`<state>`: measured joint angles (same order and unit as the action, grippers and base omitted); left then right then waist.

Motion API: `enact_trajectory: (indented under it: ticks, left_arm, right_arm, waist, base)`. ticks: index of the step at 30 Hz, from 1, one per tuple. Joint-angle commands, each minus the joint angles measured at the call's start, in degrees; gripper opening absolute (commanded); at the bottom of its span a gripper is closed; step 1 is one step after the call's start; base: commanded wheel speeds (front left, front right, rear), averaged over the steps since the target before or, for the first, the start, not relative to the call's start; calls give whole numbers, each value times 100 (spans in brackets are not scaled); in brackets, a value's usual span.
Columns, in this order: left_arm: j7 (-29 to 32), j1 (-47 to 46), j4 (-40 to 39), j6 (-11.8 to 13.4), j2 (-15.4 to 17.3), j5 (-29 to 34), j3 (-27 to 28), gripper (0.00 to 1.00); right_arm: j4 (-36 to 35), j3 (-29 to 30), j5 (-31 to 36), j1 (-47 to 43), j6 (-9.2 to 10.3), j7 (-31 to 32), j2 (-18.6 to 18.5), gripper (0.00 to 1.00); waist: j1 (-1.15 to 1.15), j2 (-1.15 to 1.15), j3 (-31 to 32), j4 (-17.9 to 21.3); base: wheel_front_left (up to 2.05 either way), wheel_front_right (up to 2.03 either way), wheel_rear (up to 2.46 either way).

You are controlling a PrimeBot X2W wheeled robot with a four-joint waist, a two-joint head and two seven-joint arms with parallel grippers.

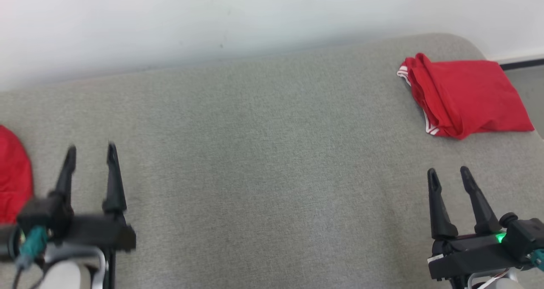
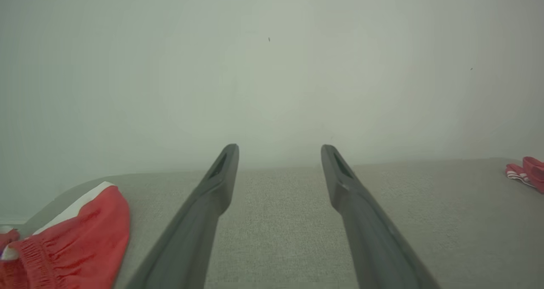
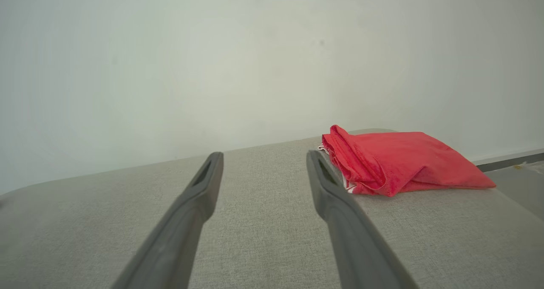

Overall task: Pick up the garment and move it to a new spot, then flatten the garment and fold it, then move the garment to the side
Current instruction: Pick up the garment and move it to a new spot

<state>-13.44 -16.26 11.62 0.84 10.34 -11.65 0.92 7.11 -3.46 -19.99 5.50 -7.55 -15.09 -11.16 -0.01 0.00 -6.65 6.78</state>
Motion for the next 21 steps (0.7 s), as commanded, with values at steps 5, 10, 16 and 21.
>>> enact_trajectory:
  ticks: [5, 10, 16, 21]
  left_arm:
    - [-116, 626, -170, 31, -84, -68, 45, 100]
    - [-157, 1176, -326, 150, -223, -106, 126, 100]
    - [-179, 1551, -465, 215, -320, 24, 128, 100]
    - [-176, 1636, -574, 177, -399, 97, 103, 100]
  right_arm:
    - [65, -75, -39, -112, 15, -8, -43, 100]
    - [140, -156, -79, -195, 15, -8, -57, 100]
    - [233, -198, -122, -265, 15, -8, -41, 100]
    - [275, -175, -122, -295, 15, -8, 5, 100]
  waist:
    - [1, 0, 202, -187]
    - [1, 0, 316, -317]
    - [1, 0, 398, -486]
    - [1, 0, 411, -589]
  base:
    - [0, 0, 0]
    - [0, 0, 0]
    - [0, 0, 0]
    - [0, 0, 0]
